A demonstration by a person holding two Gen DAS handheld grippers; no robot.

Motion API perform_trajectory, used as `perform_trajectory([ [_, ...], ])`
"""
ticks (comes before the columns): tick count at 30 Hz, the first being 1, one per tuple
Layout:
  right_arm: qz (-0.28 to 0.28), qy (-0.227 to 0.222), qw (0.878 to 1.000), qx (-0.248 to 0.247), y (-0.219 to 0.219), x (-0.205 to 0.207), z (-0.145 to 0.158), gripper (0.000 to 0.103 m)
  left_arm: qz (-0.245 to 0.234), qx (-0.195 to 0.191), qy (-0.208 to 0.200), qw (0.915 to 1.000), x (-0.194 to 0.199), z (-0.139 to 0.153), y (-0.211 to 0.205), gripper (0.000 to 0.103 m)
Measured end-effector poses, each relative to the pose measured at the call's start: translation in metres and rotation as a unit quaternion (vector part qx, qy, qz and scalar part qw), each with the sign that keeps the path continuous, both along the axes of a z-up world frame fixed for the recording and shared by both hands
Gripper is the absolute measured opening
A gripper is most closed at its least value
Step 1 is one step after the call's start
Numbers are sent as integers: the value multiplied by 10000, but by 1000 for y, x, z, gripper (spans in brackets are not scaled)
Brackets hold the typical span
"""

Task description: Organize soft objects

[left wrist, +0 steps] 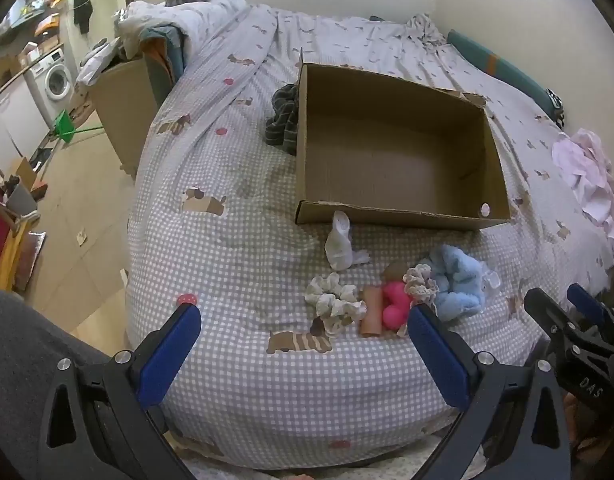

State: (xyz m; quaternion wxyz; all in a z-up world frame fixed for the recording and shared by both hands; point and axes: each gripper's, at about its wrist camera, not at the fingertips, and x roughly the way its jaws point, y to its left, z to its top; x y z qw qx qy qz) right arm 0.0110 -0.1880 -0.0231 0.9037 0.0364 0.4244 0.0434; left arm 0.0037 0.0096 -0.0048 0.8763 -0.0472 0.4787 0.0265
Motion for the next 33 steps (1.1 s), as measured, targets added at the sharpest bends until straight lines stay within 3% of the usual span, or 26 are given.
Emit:
perform_trajectory([
  [33, -64, 98, 9999, -60, 0, 3, -4, 103, -44, 69, 12, 10000, -2, -3, -1, 103],
])
